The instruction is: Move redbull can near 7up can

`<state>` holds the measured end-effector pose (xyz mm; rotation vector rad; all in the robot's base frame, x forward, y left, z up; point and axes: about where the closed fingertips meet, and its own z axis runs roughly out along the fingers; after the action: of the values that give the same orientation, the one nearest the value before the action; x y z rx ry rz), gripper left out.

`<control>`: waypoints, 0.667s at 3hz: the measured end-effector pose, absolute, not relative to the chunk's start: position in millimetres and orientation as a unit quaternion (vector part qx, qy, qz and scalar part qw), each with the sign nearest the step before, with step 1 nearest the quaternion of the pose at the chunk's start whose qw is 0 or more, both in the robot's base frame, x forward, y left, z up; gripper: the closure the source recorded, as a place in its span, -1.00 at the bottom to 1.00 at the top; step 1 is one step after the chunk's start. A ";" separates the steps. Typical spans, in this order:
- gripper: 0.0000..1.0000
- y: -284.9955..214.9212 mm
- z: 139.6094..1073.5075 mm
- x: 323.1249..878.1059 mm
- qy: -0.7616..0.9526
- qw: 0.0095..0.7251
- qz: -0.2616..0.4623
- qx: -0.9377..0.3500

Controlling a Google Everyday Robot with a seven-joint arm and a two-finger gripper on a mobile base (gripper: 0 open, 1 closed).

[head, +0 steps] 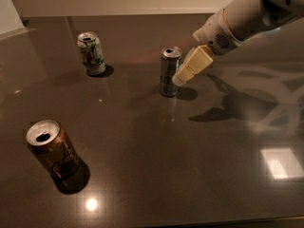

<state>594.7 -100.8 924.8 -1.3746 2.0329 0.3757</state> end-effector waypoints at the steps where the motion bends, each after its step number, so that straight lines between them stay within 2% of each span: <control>1: -1.00 -87.7 920.3 601.0 0.771 0.323 0.155 -0.527; 2: -0.74 -78.8 915.3 604.4 0.770 0.317 0.162 -0.530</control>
Offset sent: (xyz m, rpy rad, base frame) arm 0.0145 0.0305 -0.0146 0.0231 0.0410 0.0384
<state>604.4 -78.8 915.3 -1.3949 2.0253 0.4254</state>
